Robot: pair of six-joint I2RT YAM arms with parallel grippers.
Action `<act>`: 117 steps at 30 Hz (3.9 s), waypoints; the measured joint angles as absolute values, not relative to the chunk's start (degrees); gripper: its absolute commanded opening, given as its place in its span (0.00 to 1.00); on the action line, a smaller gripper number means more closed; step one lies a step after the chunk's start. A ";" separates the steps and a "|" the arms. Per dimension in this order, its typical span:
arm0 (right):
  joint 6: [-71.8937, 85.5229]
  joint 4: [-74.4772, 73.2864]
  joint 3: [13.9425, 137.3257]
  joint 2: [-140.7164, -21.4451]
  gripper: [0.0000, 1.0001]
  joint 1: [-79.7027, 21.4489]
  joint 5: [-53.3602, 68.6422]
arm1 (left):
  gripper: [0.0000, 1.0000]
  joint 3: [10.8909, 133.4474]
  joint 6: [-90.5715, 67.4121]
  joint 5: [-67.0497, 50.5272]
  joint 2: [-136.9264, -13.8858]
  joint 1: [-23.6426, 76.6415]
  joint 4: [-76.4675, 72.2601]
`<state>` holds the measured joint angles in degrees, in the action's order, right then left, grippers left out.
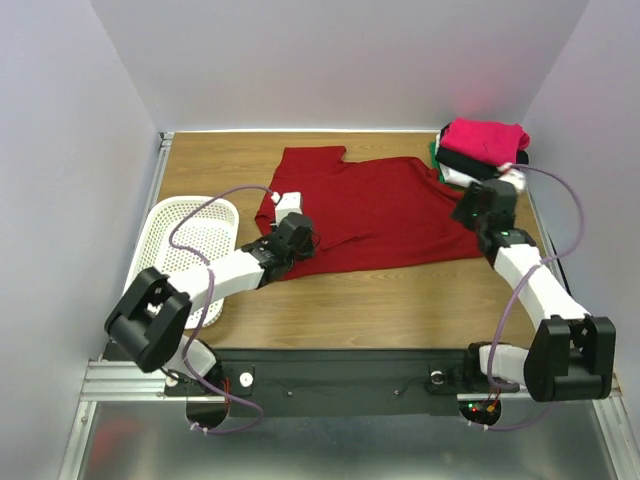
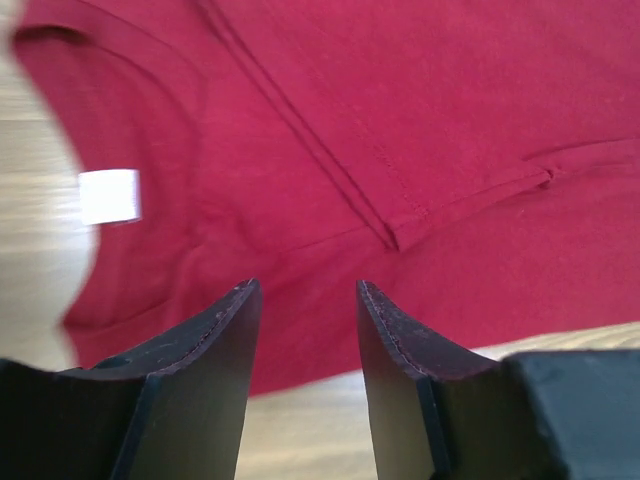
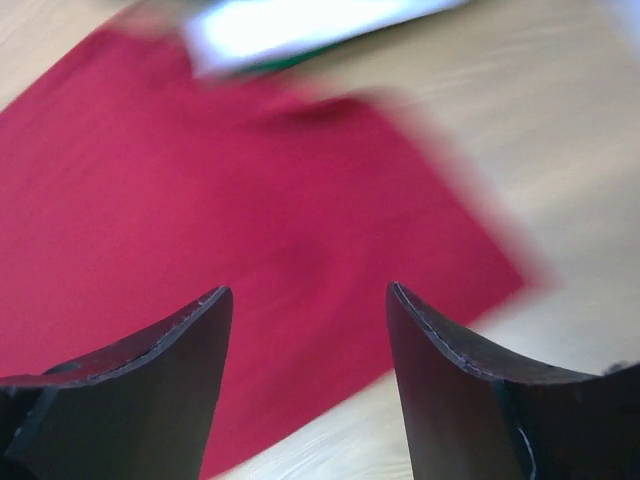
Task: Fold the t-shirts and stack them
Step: Fold the tshirt
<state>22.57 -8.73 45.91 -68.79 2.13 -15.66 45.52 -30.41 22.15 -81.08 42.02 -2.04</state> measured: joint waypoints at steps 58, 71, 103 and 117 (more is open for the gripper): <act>9.30 3.33 68.55 -112.57 0.03 -42.00 0.78 | 0.52 28.86 -36.93 19.18 -85.58 35.27 -27.40; 9.37 1.43 70.85 -112.60 0.00 -42.11 -6.33 | 0.52 28.49 -36.91 18.46 -85.58 34.74 -28.14; 14.20 -1.08 77.52 -116.36 0.69 -35.44 -32.47 | 0.52 27.75 -36.07 16.93 -86.15 34.33 -30.83; 14.59 -0.47 70.46 -109.34 0.68 -35.33 -18.81 | 0.51 33.01 -33.28 15.53 -86.13 34.26 -25.34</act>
